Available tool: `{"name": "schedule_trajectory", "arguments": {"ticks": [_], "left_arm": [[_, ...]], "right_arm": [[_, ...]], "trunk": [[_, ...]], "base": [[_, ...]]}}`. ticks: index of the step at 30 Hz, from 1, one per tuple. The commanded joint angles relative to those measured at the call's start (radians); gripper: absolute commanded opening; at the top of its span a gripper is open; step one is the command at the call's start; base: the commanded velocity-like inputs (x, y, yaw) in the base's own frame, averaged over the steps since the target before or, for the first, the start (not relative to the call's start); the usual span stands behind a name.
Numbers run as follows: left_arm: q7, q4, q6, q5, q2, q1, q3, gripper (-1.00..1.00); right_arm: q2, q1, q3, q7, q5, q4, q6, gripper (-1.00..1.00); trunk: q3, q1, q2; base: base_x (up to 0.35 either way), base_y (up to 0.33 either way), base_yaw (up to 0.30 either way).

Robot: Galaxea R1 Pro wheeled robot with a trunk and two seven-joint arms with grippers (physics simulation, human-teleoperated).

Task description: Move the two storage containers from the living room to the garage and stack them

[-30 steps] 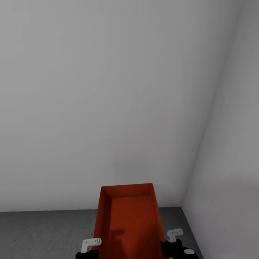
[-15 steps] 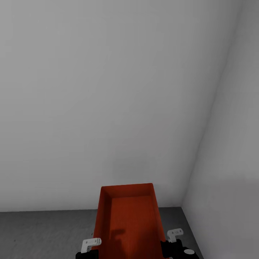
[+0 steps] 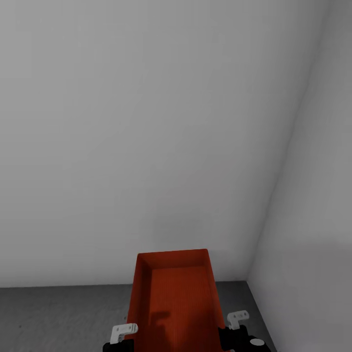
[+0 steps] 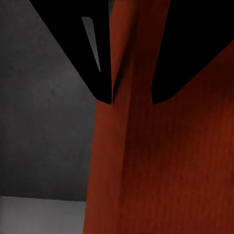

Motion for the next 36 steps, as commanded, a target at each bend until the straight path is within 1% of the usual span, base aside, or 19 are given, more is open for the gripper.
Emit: {"name": "schedule_trajectory", "arguments": {"ticks": [1, 11, 36], "left_arm": [[0.035, -0.003, -0.005, -0.001, 0.024, 0.0, -0.004, -1.0], [0.035, -0.003, -0.004, -0.001, 0.023, 0.0, -0.004, -1.0], [0.035, -0.003, -0.004, -0.001, 0.022, 0.0, -0.004, -1.0]], "right_arm": [[0.001, 0.0, 0.001, 0.014, 0.005, 0.001, 0.007, -1.0], [0.001, 0.0, 0.001, 0.014, 0.005, 0.001, 0.007, -1.0], [0.001, 0.0, 0.002, 0.014, 0.005, 0.001, 0.007, -1.0]], "trunk": [[-0.003, 0.001, -0.002], [-0.019, 0.001, -0.002], [-0.137, 0.096, -0.177]], "base": [[0.0, 0.0, 0.0], [0.0, 0.0, 0.0], [0.0, 0.0, 0.0]]}}
